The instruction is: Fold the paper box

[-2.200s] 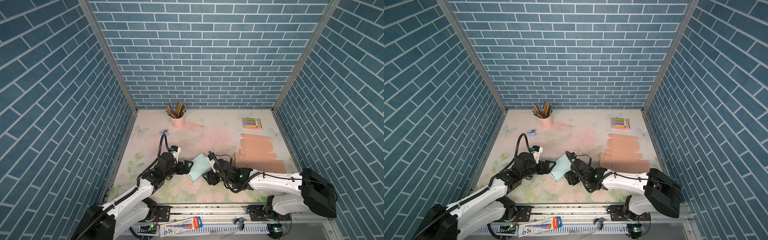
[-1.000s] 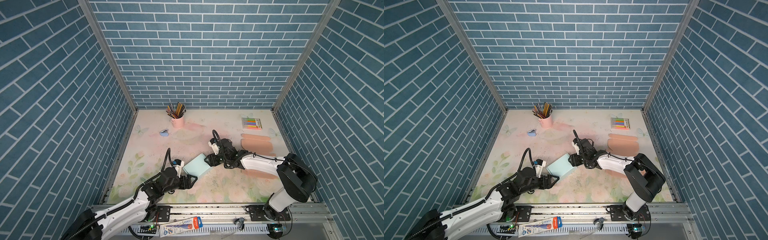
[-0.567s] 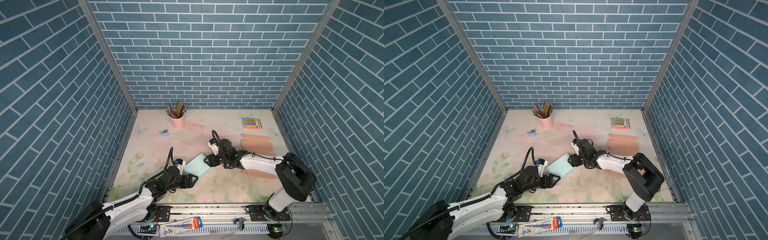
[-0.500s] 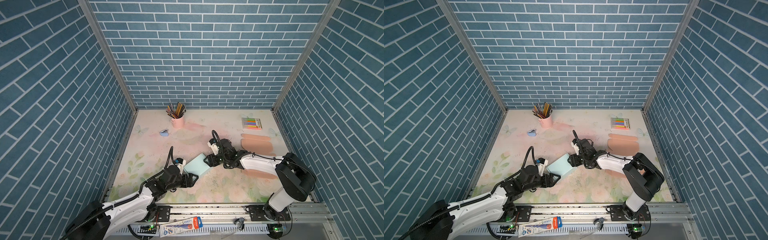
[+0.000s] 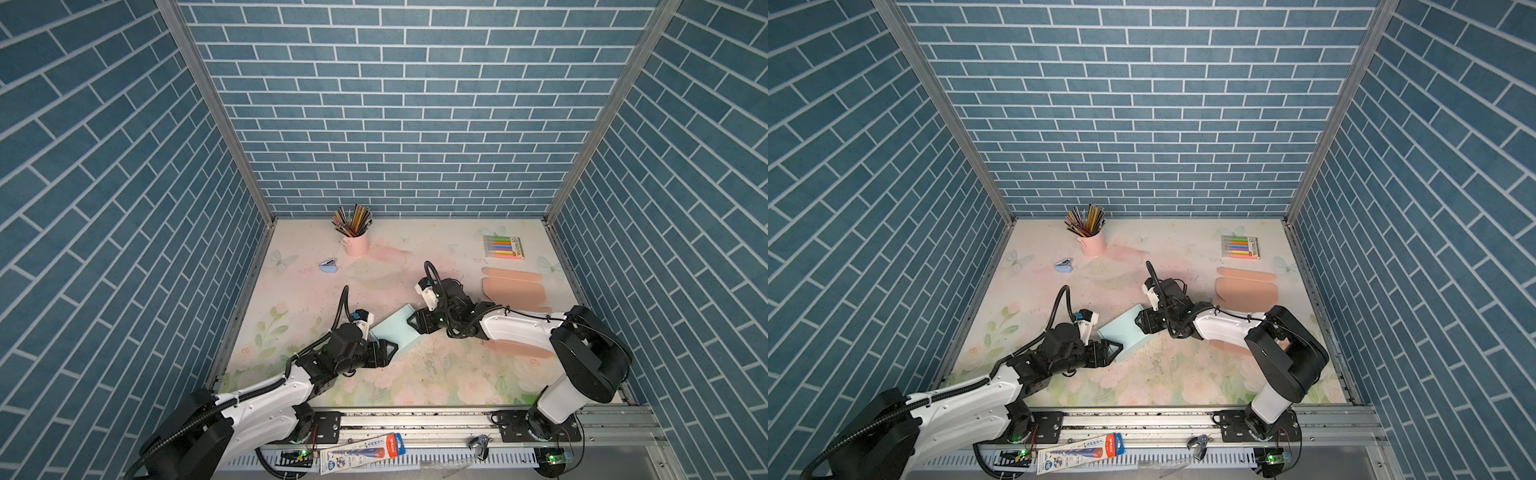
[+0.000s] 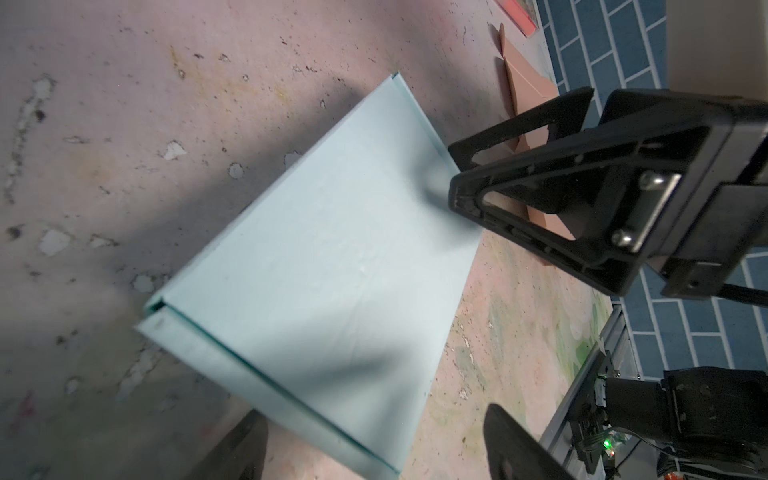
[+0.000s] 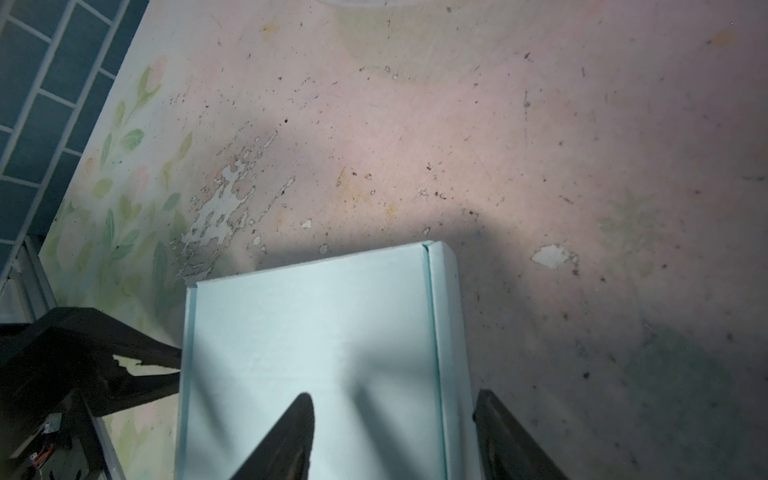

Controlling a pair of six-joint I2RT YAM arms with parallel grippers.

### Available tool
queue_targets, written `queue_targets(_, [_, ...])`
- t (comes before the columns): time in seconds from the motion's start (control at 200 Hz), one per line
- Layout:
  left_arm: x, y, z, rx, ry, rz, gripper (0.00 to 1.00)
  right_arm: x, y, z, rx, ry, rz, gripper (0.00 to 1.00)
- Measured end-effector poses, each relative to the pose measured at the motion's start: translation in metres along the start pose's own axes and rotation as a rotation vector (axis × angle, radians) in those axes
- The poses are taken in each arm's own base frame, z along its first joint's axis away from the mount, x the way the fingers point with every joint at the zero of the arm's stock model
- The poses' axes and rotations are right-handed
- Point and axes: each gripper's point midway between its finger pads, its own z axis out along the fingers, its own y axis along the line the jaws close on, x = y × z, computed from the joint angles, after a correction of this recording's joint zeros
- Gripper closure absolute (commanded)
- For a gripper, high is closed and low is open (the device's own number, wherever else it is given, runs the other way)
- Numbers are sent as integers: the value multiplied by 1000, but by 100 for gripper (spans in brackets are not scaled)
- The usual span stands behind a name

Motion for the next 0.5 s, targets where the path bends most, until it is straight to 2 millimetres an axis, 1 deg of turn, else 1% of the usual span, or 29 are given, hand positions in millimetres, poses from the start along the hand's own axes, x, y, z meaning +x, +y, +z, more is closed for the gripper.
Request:
queue_targets(0.28, [-13,2,3,-7,-18,7,19,0,0,0,1,0,0,37])
queue_targets(0.5, [-26,6,7,-23,-27,11,20,6,-4,6,10,21,6,37])
